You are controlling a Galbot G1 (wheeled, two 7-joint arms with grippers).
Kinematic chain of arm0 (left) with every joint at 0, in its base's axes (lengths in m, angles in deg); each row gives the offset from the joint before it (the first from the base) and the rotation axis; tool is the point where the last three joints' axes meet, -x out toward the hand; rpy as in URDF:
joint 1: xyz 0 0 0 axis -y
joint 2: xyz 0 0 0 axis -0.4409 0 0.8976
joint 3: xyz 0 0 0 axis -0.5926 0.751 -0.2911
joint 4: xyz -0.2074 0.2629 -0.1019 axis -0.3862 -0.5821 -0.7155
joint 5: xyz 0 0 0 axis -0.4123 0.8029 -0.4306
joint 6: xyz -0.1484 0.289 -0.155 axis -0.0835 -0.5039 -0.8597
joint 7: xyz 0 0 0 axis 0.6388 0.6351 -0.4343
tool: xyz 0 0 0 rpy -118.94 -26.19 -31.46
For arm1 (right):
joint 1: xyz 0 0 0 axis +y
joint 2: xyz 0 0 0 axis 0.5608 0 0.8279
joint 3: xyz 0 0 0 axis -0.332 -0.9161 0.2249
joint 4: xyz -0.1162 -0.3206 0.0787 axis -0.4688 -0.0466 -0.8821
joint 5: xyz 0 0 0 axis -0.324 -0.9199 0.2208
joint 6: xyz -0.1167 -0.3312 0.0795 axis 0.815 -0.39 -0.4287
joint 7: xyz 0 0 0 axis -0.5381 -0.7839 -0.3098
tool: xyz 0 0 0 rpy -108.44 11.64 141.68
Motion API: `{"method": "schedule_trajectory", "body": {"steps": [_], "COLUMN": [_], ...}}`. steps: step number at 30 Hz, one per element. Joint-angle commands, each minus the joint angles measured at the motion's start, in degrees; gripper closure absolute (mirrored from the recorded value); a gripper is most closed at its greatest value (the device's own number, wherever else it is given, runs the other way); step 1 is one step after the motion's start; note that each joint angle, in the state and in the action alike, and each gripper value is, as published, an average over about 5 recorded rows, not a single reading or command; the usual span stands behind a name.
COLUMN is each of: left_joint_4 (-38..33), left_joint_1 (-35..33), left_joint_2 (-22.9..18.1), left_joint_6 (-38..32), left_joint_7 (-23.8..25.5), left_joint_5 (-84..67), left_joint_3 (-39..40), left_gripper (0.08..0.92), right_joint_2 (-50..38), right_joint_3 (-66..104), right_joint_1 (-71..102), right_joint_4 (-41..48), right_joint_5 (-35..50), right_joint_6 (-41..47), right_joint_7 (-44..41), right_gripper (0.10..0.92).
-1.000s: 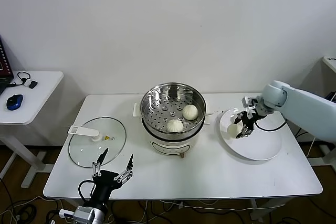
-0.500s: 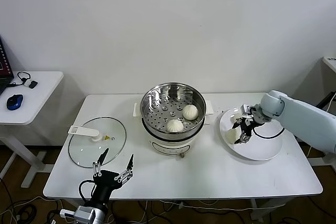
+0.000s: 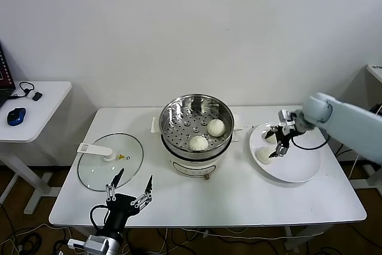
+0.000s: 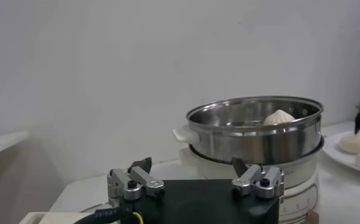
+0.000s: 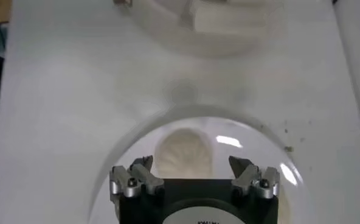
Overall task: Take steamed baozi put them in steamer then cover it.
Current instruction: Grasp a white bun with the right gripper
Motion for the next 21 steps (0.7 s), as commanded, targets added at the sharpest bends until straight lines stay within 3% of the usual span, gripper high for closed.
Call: {"method": "schedule_trajectory", "body": {"steps": [1,10,21], "left_joint_4": [-0.18,-0.64,-0.65], "left_joint_1": [-0.03,0.03,-0.37], "left_joint_2": [0.12,-0.11,-0.49], "left_joint_6": [-0.02,-0.54,-0.84], "left_joint_7": [0.01,-0.20,-0.32], "left_joint_5": [0.03,0.05,0.04], "left_joint_3": [0.09,0.21,-0.07], "left_gripper": [0.177,0.177,0.177], "right_joint_2": [3.23,11.40,19.54], "right_joint_3": [-22.54,-17.52,-13.30], "right_joint_1": [-31.09,-31.76,-23.79], "right_joint_4": [-9.73,-14.17,-11.06], "right_joint_5": [10.32,0.63,-6.05], "right_joint_6": [-7.23,-17.86,-20.66], "right_joint_7": [-5.65,-1.89,1.42], "right_gripper": [0.203,0.203,0.203]}}
